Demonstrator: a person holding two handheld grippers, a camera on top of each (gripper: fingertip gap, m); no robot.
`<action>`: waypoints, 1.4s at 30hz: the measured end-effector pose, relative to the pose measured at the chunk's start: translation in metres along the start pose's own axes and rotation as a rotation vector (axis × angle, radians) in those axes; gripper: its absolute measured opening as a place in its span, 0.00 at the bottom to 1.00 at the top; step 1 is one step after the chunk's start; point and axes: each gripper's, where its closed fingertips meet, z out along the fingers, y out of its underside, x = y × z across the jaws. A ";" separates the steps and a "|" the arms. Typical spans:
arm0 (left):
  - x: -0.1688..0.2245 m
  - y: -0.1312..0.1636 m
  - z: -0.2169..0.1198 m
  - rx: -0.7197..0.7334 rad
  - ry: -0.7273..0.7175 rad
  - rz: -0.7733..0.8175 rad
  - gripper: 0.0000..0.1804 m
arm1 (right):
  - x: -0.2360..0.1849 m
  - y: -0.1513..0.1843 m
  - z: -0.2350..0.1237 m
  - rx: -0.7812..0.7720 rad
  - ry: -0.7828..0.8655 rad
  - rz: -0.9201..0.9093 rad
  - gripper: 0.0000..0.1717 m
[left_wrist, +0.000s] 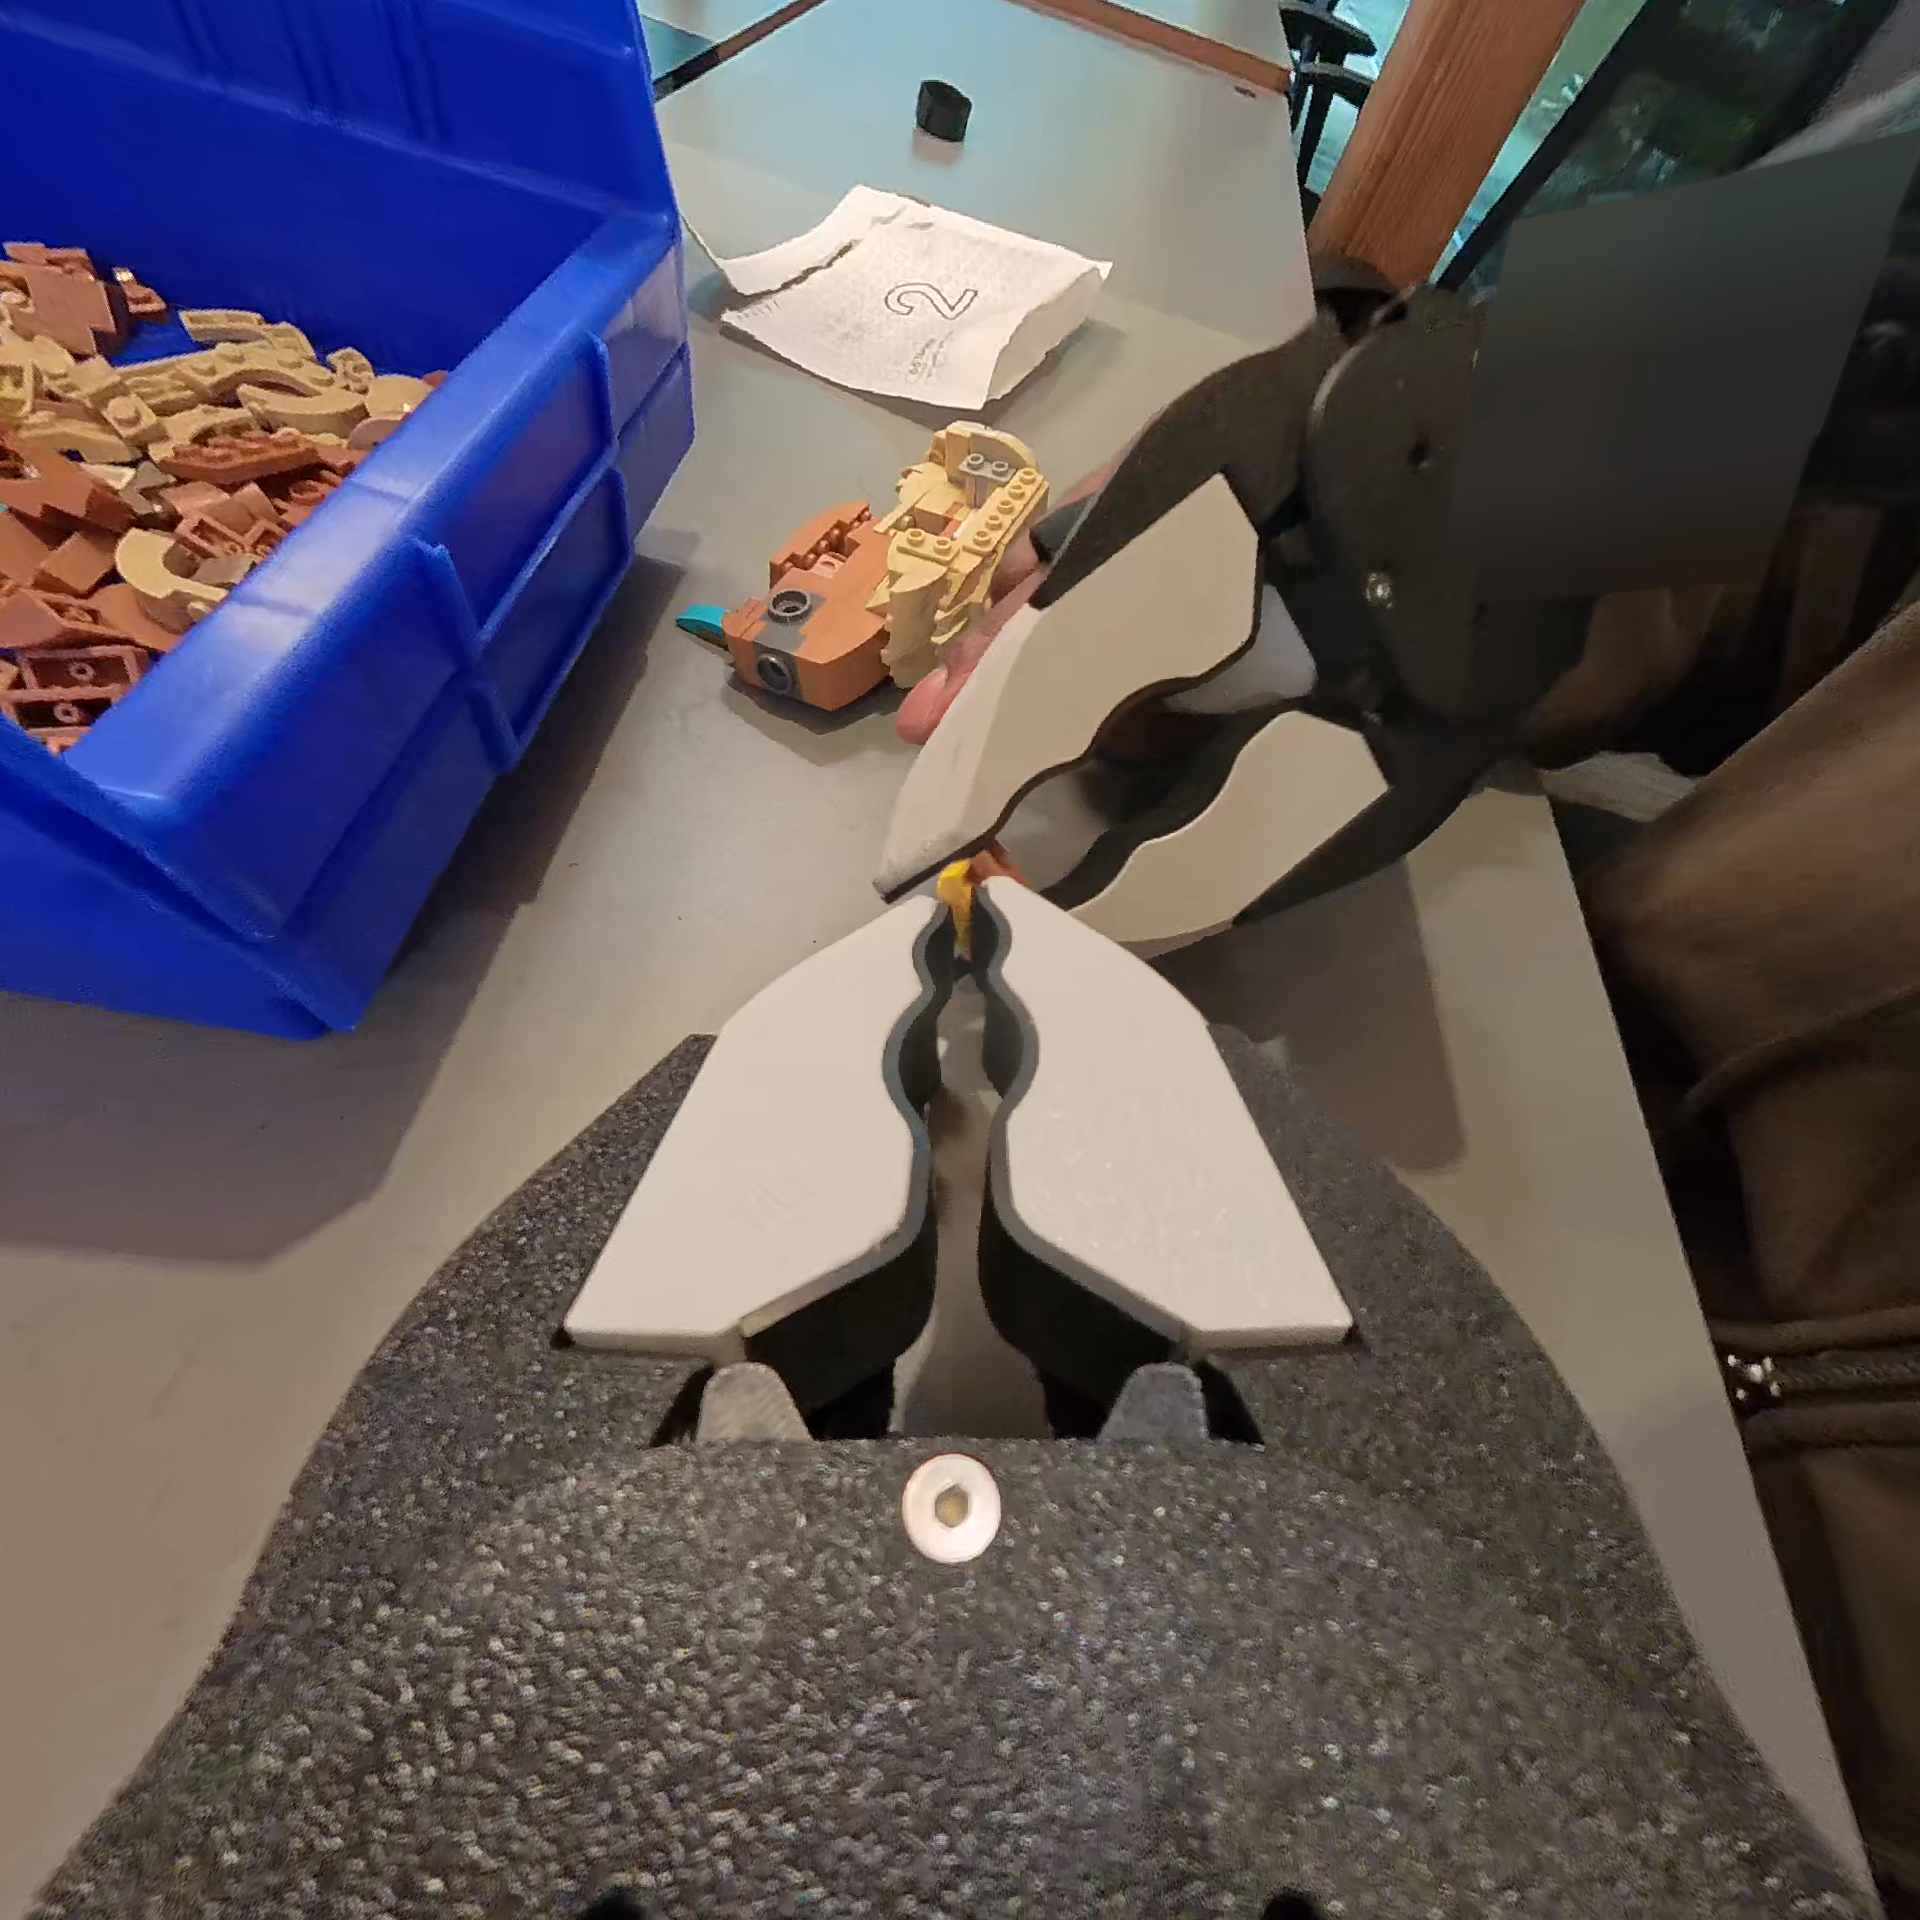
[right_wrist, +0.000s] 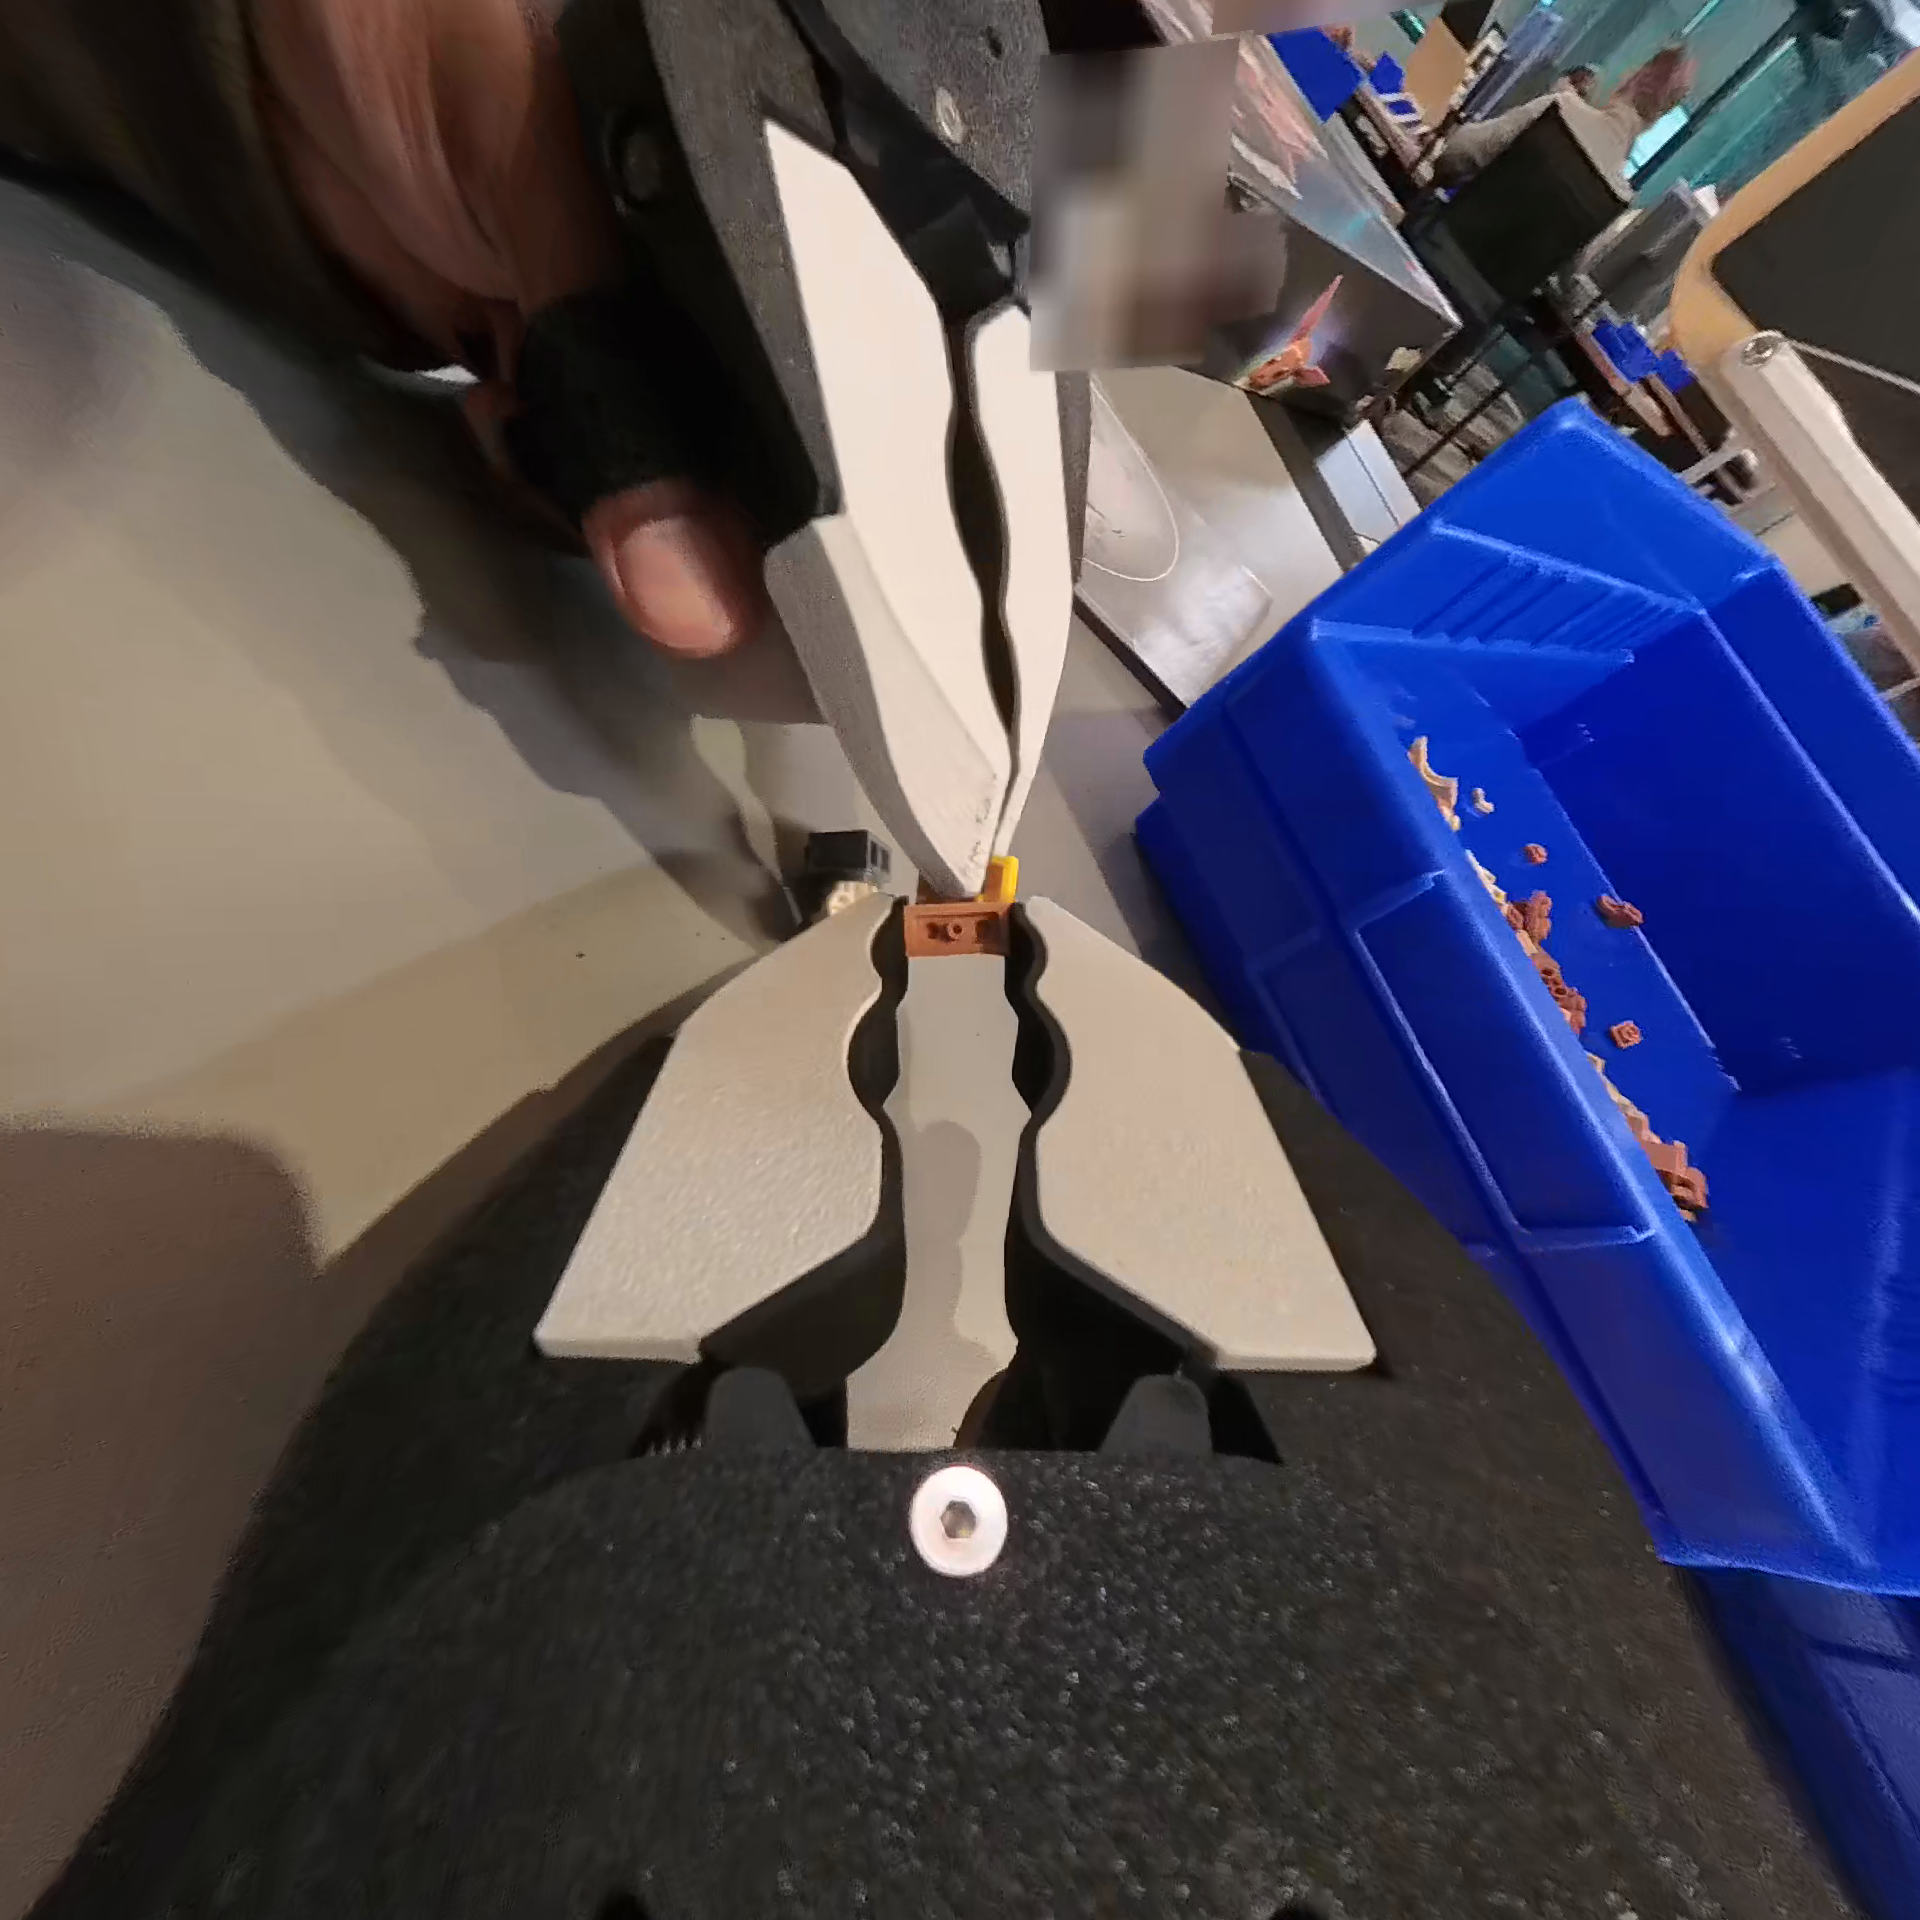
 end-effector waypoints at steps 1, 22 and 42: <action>0.000 0.000 0.000 0.000 0.002 0.012 0.02 | -0.001 -0.001 0.000 0.005 -0.014 0.007 0.11; -0.024 -0.011 -0.030 0.156 -0.004 -0.202 0.02 | 0.142 -0.032 -0.001 -0.068 0.237 0.200 0.12; -0.045 -0.100 -0.065 0.337 -0.254 0.096 0.02 | 0.027 0.009 -0.042 0.039 0.088 0.342 0.20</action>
